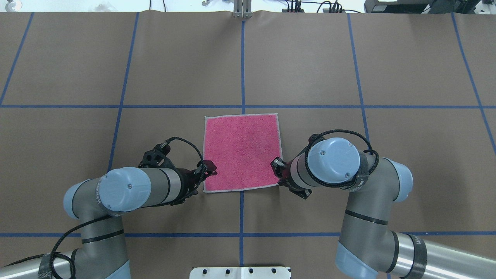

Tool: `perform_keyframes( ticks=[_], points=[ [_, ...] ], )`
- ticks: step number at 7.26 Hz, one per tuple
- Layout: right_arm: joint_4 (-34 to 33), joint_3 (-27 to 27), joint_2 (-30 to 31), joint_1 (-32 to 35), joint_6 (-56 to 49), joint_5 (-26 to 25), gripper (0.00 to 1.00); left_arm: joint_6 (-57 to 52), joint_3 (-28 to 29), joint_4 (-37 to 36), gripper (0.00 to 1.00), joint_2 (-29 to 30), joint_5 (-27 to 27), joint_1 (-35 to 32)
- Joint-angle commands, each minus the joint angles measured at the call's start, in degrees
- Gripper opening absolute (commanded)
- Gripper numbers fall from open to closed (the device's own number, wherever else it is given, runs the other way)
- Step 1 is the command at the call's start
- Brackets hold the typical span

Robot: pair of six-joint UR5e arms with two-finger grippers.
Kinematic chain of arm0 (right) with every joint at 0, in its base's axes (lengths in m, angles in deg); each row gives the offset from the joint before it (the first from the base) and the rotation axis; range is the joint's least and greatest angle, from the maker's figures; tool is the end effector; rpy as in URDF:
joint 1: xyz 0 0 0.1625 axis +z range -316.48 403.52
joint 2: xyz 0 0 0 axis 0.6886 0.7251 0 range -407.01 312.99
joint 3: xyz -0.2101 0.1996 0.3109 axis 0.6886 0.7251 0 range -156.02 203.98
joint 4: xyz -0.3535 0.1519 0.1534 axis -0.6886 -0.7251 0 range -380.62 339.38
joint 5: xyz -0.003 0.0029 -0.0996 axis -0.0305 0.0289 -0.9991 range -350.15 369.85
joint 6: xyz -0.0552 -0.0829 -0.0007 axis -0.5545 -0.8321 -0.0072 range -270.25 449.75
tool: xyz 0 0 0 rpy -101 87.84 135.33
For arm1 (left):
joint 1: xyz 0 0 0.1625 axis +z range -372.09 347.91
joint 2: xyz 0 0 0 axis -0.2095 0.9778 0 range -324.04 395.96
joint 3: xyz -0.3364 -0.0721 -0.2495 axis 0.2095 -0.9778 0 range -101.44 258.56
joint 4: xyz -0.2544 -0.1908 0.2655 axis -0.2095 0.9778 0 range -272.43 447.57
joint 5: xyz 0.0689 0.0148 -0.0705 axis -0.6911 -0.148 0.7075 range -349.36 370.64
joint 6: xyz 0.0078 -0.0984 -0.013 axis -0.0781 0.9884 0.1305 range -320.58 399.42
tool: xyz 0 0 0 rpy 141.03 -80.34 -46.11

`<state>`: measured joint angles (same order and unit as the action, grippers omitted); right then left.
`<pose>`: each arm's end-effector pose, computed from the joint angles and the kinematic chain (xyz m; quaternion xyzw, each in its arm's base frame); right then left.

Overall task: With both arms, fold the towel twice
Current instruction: 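Bring the left gripper to the other near corner and grasp it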

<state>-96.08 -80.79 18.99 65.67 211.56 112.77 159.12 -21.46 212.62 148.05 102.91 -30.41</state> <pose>-0.5287 -0.3350 0.2832 -0.1378 -0.4358 0.3579 0.8143 0.5504 -0.3184 0.2945 -0.0713 0.5486 -0.3290 0.7653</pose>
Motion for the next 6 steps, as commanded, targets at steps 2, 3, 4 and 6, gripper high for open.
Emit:
perform_keyframes(
  ticks=[2, 3, 4, 6],
  points=[
    [0.0, 0.0, 0.0, 0.0, -0.1, 0.0, 0.00, 0.0, 0.8, -0.1, 0.76, 0.3, -0.1, 0.6],
    [0.1, 0.0, 0.0, 0.0, 0.0, 0.0, 0.00, 0.0, 0.8, -0.1, 0.74, 0.3, -0.1, 0.7],
    [0.0, 0.0, 0.0, 0.0, 0.0, 0.0, 0.00, 0.0, 0.8, -0.1, 0.71, 0.3, -0.1, 0.9],
    [0.0, 0.0, -0.1, 0.0, 0.0, 0.0, 0.00, 0.0, 0.8, -0.1, 0.60, 0.8, -0.1, 0.9]
  ],
)
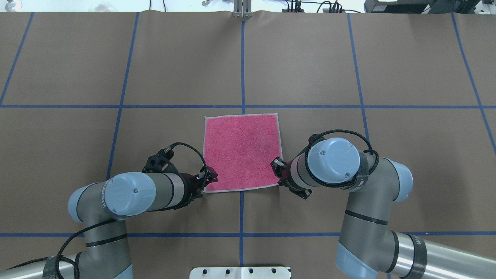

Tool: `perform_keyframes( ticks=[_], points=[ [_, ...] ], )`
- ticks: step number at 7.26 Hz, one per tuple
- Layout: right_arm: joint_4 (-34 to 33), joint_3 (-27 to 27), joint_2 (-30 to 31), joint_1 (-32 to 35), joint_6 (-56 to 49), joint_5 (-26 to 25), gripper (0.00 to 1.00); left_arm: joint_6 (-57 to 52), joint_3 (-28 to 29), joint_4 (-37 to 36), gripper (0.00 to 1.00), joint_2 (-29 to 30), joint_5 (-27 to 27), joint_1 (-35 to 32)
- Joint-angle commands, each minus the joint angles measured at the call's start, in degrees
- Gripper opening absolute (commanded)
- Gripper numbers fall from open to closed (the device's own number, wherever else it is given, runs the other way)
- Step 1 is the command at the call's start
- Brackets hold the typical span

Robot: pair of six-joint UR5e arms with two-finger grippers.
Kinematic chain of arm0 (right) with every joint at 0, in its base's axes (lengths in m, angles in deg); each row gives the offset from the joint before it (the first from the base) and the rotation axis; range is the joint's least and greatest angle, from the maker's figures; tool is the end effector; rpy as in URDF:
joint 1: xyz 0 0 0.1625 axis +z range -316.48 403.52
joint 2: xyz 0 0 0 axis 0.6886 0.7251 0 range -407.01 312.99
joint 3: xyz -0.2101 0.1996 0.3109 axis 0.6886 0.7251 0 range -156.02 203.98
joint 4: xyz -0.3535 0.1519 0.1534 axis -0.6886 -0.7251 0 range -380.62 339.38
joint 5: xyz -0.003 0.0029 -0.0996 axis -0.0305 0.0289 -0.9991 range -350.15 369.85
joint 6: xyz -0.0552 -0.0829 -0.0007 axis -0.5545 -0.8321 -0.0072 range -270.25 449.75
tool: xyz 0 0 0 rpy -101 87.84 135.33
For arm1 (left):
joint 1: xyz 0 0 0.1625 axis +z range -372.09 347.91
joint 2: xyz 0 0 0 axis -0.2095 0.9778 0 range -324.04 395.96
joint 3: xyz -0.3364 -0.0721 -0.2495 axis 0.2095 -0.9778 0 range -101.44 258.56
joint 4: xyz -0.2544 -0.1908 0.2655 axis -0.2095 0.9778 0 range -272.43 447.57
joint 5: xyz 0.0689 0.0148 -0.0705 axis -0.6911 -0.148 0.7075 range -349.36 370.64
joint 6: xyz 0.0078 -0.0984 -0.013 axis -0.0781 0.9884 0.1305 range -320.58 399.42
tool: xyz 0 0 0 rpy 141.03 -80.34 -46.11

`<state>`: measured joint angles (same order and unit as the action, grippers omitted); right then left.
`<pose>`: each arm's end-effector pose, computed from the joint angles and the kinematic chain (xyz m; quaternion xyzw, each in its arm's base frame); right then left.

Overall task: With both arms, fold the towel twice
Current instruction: 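Bring the left gripper to the other near corner and grasp it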

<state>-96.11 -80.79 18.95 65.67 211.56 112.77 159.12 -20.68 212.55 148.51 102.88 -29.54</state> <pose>-0.5288 -0.3350 0.2829 -0.1378 -0.4358 0.3579 0.8142 0.5596 -0.3115 0.2960 -0.0749 0.5453 -0.3241 0.7694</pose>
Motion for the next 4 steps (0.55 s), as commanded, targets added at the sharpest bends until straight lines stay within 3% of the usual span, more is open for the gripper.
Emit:
perform_keyframes(
  ticks=[1, 2, 3, 4],
  points=[
    [0.0, 0.0, 0.0, 0.0, 0.0, 0.0, 0.00, 0.0, 0.0, 0.0, 0.43, 0.3, 0.0, 0.0],
    [0.0, 0.0, 0.0, 0.1, 0.0, 0.0, 0.00, 0.0, -0.1, 0.0, 0.20, 0.3, 0.0, 0.0],
    [0.0, -0.1, 0.0, 0.1, 0.0, 0.0, 0.00, 0.0, -0.1, -0.1, 0.05, 0.2, 0.0, 0.0],
    [0.0, -0.1, 0.0, 0.2, 0.0, 0.0, 0.00, 0.0, -0.2, -0.1, 0.02, 0.1, 0.0, 0.0]
  ],
)
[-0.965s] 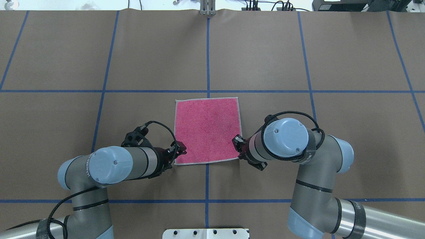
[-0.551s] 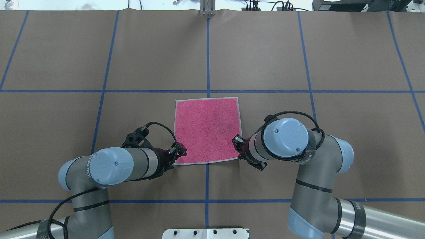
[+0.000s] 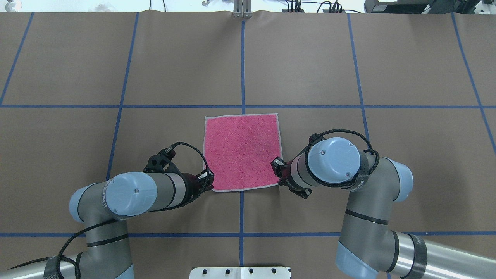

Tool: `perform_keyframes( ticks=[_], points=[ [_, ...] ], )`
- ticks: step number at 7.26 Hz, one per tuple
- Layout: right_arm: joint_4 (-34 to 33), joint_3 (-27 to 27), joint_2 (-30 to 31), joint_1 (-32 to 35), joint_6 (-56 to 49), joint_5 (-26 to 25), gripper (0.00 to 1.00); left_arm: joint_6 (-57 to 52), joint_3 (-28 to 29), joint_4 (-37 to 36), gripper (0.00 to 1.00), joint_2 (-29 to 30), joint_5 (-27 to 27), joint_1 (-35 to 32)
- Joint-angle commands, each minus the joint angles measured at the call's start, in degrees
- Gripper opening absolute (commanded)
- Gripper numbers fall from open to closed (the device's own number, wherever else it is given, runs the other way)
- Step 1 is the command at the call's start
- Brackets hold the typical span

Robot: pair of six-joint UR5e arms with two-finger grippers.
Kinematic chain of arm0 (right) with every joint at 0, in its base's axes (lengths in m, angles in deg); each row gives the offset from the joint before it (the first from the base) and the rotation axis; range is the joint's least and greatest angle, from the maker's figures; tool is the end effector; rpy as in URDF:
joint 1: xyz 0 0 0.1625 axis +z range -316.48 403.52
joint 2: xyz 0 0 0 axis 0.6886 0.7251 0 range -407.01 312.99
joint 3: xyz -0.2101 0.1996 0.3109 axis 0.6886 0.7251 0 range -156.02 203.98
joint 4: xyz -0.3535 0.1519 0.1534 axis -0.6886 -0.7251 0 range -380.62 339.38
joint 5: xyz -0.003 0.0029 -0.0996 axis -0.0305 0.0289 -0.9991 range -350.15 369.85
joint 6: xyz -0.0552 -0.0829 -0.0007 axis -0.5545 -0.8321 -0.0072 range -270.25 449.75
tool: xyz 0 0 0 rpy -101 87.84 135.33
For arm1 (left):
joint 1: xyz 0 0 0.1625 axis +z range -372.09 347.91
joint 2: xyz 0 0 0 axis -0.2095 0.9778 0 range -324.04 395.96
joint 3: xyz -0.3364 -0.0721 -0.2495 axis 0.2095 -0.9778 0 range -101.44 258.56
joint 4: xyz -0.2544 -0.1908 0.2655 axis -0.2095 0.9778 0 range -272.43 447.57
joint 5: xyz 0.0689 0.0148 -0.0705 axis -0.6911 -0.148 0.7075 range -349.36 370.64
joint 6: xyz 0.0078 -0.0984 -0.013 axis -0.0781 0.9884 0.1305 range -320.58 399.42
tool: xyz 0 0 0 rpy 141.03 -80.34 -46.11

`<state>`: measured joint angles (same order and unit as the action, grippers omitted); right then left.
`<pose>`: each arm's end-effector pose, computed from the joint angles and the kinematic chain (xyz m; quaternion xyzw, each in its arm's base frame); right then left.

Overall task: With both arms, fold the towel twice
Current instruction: 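Bring the left gripper to the other near corner and grasp it, then lift both near corners and carry them over the towel's far edge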

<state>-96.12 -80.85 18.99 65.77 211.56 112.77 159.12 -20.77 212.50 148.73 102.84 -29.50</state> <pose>-0.5279 -0.3358 0.2829 -0.1374 -0.4360 0.3586 0.8139 0.5599 -0.3112 0.2929 -0.0750 0.5472 -0.3235 0.7683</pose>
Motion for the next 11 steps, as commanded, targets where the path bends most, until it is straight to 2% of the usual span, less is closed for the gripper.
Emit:
perform_keyframes(
  ticks=[1, 4, 6, 8, 9, 11],
  points=[
    [0.0, 0.1, 0.1, 0.1, 0.0, 0.0, 0.00, 0.0, -0.1, 0.0, 0.00, -0.2, 0.0, 0.0],
    [0.0, -0.2, 0.0, 0.3, -0.1, 0.1, 0.00, 0.1, -1.7, -0.3, 0.00, 0.1, 0.2, -0.1],
    [0.1, -1.3, -0.1, 4.2, 0.0, 6.4, 0.00, 0.2, -6.6, -6.0, 0.00, 1.2, 0.4, -0.4],
    [0.4, -0.7, -0.9, 7.8, -0.1, 7.5, 0.00, 0.1, -6.5, -8.3, 0.00, 3.1, 0.4, -3.8],
    [0.4, 0.6, -1.7, 8.5, 0.1, 7.5, 0.00, 0.0, -6.0, -8.5, 0.00, 4.0, 0.4, -5.4],
    [0.5, 7.4, -7.4, 11.2, 0.0, 7.6, 0.00, -0.3, -3.9, -8.5, 0.00, 4.8, 0.4, -6.7]
  ],
)
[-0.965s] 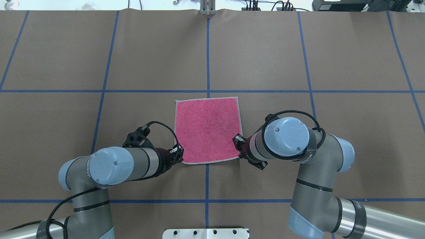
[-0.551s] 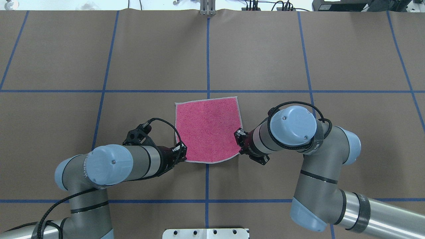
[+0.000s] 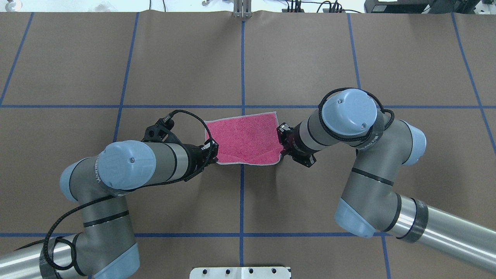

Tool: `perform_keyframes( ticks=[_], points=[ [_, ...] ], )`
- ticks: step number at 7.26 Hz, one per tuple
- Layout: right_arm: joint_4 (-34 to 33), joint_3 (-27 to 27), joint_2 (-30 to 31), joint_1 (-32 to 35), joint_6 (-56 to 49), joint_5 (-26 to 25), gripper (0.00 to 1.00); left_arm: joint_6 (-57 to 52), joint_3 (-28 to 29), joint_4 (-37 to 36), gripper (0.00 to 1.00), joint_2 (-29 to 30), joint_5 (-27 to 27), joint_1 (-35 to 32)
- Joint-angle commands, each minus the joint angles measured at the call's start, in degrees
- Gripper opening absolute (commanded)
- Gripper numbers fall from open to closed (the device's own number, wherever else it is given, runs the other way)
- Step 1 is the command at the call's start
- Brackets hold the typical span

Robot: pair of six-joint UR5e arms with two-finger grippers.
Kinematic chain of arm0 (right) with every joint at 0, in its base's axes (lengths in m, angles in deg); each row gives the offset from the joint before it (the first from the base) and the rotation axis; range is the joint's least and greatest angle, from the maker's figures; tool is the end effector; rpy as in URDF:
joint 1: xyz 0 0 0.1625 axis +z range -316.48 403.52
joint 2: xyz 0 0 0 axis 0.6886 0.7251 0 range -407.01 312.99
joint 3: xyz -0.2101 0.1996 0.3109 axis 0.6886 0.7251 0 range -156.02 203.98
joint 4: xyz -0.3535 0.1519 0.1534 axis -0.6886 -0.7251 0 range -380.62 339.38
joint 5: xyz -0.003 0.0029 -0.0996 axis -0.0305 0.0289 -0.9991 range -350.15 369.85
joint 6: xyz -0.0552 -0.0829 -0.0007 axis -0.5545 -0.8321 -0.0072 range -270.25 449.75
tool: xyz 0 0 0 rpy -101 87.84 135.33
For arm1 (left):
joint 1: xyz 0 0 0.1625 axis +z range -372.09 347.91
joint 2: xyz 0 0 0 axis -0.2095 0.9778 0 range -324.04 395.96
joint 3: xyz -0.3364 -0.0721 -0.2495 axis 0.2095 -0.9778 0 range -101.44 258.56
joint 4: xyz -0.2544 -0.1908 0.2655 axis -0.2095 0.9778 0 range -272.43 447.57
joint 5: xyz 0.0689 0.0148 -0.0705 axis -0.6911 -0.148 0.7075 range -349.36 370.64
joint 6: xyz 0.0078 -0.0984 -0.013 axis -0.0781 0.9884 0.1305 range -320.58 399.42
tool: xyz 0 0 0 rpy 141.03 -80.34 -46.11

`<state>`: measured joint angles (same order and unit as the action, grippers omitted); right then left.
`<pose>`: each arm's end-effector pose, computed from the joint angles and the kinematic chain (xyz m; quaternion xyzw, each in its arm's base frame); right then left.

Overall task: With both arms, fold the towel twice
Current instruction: 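Lift both near corners and carry them over the towel's far edge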

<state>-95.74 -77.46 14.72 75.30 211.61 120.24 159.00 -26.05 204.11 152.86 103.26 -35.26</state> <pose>-0.4895 -0.4191 0.2591 -0.1576 -0.4513 0.3922 0.7859 0.5153 -0.3605 0.2262 -0.0502 0.5575 -0.3567 0.7480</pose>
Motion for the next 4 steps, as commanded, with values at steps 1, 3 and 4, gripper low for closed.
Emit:
perform_keyframes(
  ticks=[1, 3, 4],
  points=[
    [0.1, 6.1, -4.7, 2.6, -0.1, 0.3, 0.00, -0.1, 3.6, -0.1, 0.00, 2.8, 0.0, -2.1],
    [0.3, 8.4, -5.8, 4.0, -0.5, 0.4, 0.00, -0.6, 8.5, 0.1, 0.00, 5.2, 0.3, -4.2],
    [0.5, 10.3, -7.1, 4.1, -0.6, 0.4, 0.00, -0.8, 9.5, 0.2, 0.00, 5.2, 0.2, -4.7]
  ],
)
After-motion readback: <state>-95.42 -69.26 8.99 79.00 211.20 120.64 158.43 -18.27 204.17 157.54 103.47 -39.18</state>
